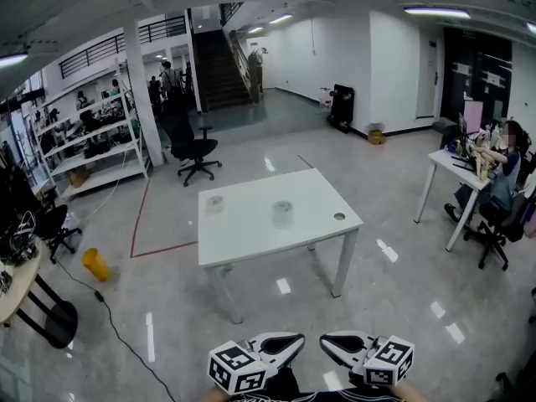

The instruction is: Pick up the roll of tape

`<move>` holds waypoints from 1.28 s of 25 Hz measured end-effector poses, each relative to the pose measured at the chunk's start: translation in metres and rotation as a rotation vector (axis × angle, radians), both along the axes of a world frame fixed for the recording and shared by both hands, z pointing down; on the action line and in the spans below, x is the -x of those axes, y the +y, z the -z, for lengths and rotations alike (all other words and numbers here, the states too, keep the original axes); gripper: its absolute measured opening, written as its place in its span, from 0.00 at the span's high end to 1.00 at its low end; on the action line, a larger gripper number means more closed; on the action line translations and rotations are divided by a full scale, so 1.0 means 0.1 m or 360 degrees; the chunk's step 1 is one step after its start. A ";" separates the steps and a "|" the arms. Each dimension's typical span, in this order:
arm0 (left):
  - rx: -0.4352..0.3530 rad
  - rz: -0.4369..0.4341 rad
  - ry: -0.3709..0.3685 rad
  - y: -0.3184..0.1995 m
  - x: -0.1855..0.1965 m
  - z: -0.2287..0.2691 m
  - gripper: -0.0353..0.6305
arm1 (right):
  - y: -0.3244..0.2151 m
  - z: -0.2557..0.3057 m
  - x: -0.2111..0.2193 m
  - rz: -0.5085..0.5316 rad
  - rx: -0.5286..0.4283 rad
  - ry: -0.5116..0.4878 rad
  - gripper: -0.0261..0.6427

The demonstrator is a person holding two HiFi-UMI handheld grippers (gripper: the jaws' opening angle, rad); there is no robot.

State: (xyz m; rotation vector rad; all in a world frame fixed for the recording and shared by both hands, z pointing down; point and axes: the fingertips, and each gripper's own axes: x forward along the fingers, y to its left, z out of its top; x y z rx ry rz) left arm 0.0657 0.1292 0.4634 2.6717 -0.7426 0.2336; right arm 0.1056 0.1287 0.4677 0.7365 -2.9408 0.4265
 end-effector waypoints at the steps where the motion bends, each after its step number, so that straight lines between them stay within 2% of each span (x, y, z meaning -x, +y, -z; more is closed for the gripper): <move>1: 0.0004 0.0000 0.0009 -0.09 0.01 -0.01 0.94 | -0.08 -0.01 0.00 -0.0009 0.0005 0.0006 0.94; 11: 0.0052 0.0014 -0.0001 -1.28 0.32 -0.10 0.94 | -1.26 -0.01 0.22 -0.0046 0.0054 0.0016 0.94; 15: 0.0024 0.0077 -0.0030 -1.88 0.54 -0.07 0.94 | -1.83 0.02 0.35 -0.0067 0.0078 0.0028 0.94; 20: 0.0016 0.0068 -0.0002 -2.43 0.74 0.04 0.94 | -2.43 0.18 0.52 -0.0113 0.0002 0.0039 0.94; 25: -0.0008 0.0067 0.0007 -2.75 0.81 0.06 0.94 | -2.73 0.18 0.60 -0.0106 -0.0037 0.0079 0.94; 32: 0.0054 0.0080 0.0015 -2.96 0.88 -0.09 0.94 | -2.97 0.03 0.66 -0.0099 0.0026 0.0092 0.94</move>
